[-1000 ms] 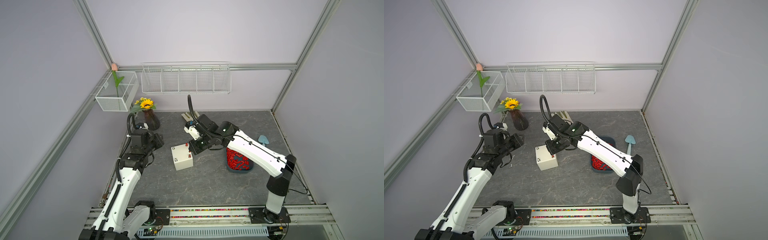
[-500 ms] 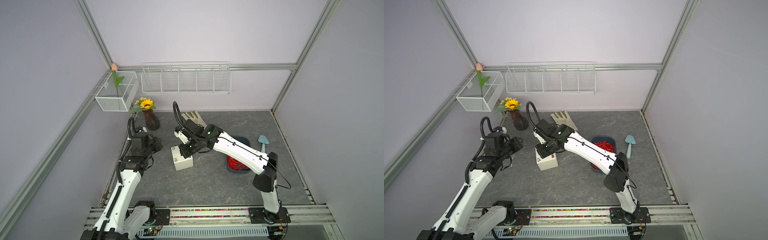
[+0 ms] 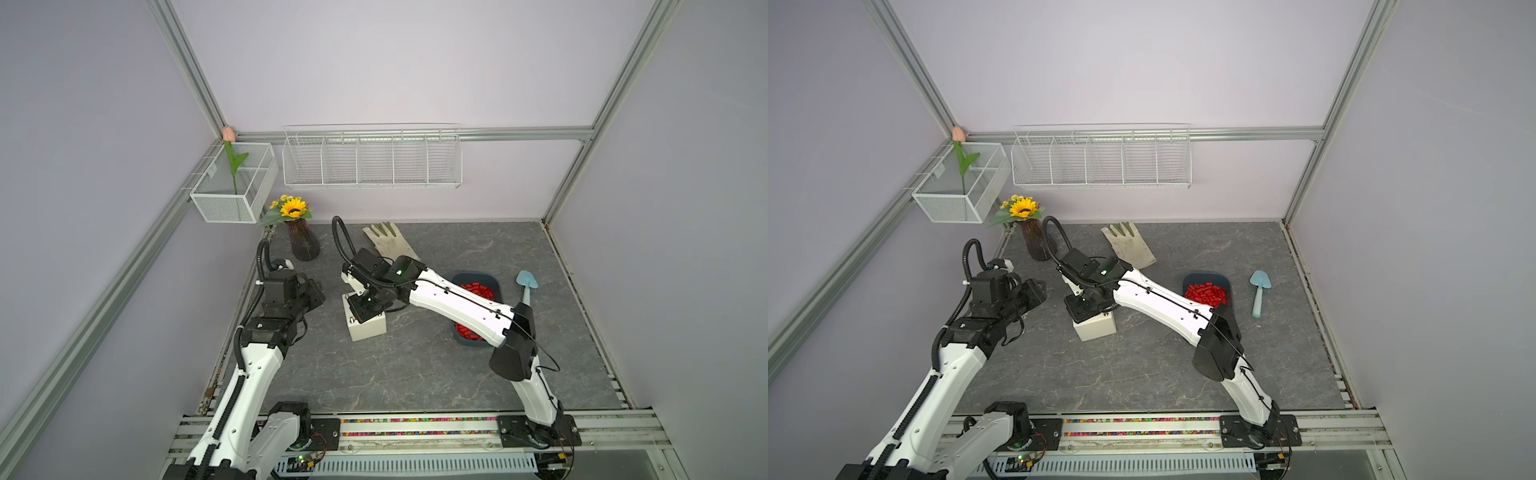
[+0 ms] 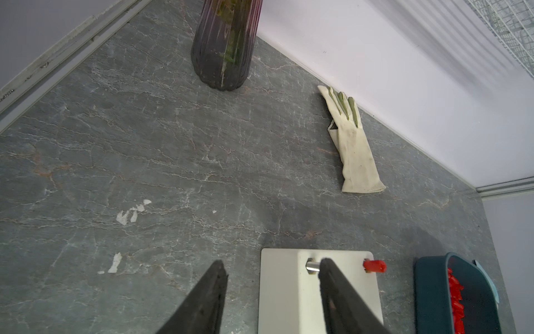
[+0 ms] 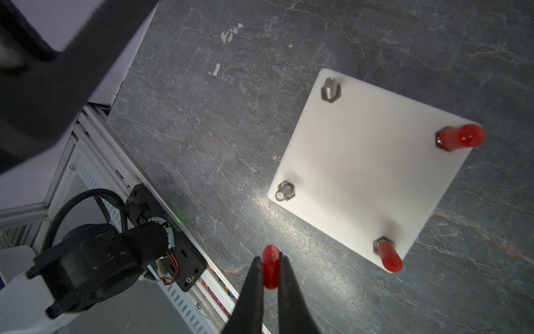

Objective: Cover the protruding screws with screw protection sleeves
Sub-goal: Attach the screw protection sleeve to the screw.

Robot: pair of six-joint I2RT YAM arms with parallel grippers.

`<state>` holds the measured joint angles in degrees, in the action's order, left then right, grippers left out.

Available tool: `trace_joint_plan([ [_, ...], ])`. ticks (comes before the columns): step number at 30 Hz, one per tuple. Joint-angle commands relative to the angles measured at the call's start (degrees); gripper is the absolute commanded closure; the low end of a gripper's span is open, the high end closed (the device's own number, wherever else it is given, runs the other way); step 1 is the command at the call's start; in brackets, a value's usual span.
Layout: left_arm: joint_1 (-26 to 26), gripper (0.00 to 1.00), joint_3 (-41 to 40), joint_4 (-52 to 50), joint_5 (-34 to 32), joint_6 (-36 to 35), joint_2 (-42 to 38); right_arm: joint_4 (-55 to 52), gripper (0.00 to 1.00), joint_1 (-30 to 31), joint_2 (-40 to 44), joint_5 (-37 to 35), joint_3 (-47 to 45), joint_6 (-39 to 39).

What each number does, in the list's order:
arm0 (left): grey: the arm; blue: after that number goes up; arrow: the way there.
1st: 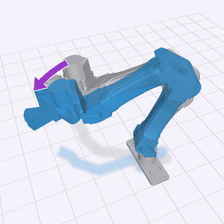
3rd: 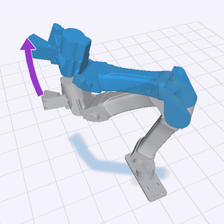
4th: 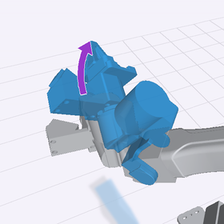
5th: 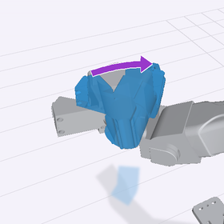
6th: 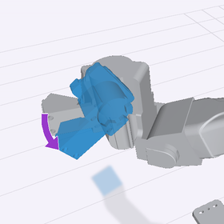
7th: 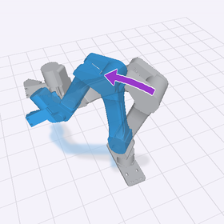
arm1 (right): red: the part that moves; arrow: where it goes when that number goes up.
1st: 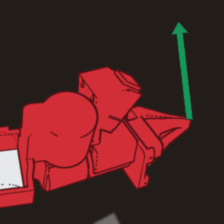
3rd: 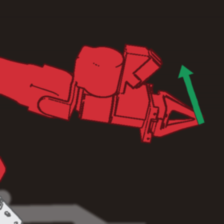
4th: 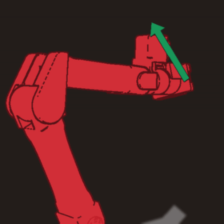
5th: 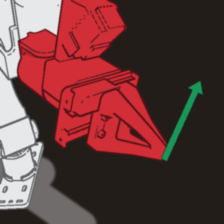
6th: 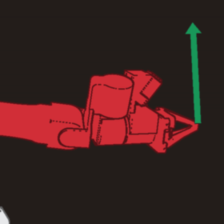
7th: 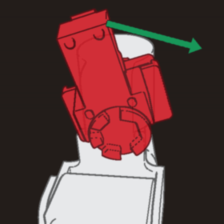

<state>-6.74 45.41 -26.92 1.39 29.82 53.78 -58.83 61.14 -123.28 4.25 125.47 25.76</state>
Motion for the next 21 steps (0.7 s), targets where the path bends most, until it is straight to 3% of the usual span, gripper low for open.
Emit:
trace_joint_plan([
  [1, 0.37, 0.46, -0.54, 0.29, 0.09, 0.55, -0.96, 1.04, 0.88, 0.33, -1.49, -0.08, 1.64, 1.32],
  [21, 0.41, 0.46, -0.11, -0.28, 0.28, 0.15, -1.12, 0.34, 0.88, -0.14, -5.92, -0.50, 6.07, 0.35],
])
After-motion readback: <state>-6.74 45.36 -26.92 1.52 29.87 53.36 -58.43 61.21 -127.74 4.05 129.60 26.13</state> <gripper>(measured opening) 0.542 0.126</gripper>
